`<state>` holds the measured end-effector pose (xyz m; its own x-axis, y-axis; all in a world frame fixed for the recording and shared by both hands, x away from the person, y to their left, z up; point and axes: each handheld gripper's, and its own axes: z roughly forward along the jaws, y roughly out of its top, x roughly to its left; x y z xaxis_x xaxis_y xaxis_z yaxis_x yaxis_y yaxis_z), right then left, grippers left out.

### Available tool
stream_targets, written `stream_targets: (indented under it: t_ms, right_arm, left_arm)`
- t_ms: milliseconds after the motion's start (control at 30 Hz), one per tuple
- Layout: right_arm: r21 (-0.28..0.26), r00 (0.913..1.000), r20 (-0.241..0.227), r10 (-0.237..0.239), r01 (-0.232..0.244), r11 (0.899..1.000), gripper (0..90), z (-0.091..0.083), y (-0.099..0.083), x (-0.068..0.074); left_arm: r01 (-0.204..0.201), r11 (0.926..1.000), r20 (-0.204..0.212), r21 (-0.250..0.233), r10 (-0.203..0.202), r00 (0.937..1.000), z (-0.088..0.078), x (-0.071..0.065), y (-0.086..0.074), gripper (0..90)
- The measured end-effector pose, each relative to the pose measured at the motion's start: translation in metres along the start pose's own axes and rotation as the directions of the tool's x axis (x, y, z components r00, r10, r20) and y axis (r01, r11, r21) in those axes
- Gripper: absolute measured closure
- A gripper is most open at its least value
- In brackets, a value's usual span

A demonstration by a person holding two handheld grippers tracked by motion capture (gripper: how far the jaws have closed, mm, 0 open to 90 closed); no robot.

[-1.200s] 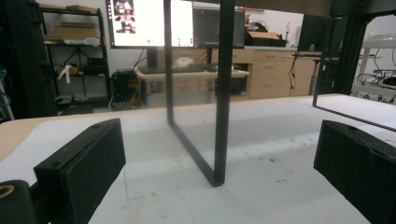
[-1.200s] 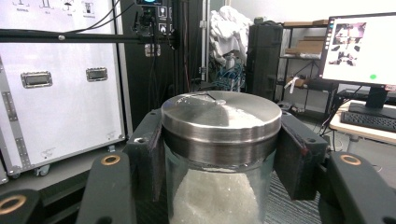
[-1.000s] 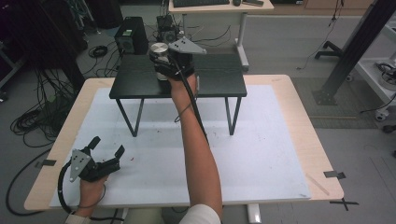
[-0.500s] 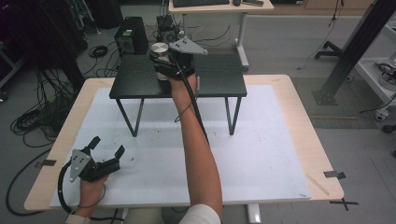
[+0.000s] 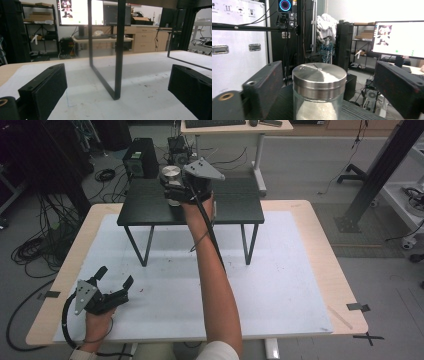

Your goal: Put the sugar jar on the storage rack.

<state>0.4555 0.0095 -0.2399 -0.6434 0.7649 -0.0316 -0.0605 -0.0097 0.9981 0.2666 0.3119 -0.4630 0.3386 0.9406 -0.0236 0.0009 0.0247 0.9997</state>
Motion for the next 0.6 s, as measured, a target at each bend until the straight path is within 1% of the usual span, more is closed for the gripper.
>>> stream_targets:
  t_ms: [100,133,267,433,600]
  right_arm:
    - [0.005,1.0,-0.001,-0.007,0.007,1.0,5.6,-0.004,0.002,-0.001]
    - [0.01,0.9998,0.001,-0.018,0.018,1.0,5.1,-0.005,0.004,-0.001]
    - [0.004,0.9996,-0.005,-0.027,0.027,1.0,3.4,-0.015,0.01,0.0]
    - [-0.003,0.9981,-0.021,-0.058,0.058,0.998,2.6,-0.031,0.019,0.004]
    - [-0.019,0.9971,-0.036,-0.068,0.067,0.998,1.4,-0.049,0.026,0.008]
  left_arm:
    - [-0.002,1.0,0.0,0.001,0.002,1.0,0.0,0.0,0.0,2.5]
    - [-0.002,1.0,0.0,0.001,0.002,1.0,0.0,0.0,0.0,2.5]
    - [-0.002,1.0,-0.001,0.002,0.002,1.0,0.0,0.0,0.0,2.5]
    - [-0.004,1.0,-0.001,0.003,0.004,1.0,0.0,0.0,0.0,2.7]
    - [-0.003,1.0,-0.001,0.003,0.003,1.0,0.0,0.0,0.0,2.7]
